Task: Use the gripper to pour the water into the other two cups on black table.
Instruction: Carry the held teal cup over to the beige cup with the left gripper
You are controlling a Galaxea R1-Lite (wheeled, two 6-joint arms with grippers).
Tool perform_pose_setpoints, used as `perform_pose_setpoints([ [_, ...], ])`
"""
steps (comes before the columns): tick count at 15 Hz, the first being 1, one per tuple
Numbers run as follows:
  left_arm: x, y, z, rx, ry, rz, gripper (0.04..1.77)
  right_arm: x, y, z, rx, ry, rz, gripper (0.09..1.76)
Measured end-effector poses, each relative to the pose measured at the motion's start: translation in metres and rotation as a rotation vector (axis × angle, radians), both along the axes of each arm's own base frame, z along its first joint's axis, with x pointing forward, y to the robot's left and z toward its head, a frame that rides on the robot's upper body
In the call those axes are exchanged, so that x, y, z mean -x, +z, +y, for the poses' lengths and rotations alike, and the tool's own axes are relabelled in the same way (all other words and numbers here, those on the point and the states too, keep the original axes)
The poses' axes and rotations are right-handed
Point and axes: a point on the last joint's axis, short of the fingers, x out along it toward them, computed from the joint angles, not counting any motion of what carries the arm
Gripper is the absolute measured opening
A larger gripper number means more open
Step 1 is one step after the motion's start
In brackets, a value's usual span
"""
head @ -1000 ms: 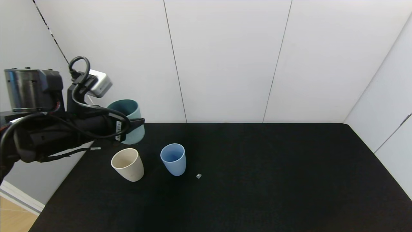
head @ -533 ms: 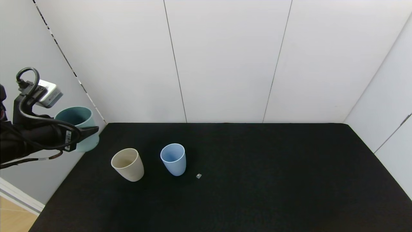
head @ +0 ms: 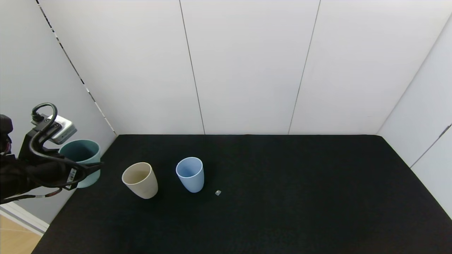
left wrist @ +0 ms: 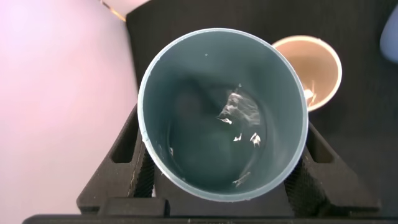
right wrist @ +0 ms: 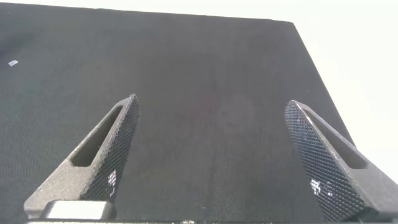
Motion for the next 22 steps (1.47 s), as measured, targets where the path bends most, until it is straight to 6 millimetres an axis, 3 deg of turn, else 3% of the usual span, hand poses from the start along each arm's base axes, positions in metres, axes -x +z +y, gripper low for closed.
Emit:
perform_pose_setpoints([
  [10, -0.009, -0.016, 0.0, -0.154, -0.052, 0.082, 1.15, 0.0, 0.0, 0.0, 0.0, 0.0, 0.0, 1.71],
  [22, -0.037, -0.031, -0.021, -0.351, -0.057, 0.163, 1.15, 0.0, 0.0, 0.0, 0.0, 0.0, 0.0, 1.71],
])
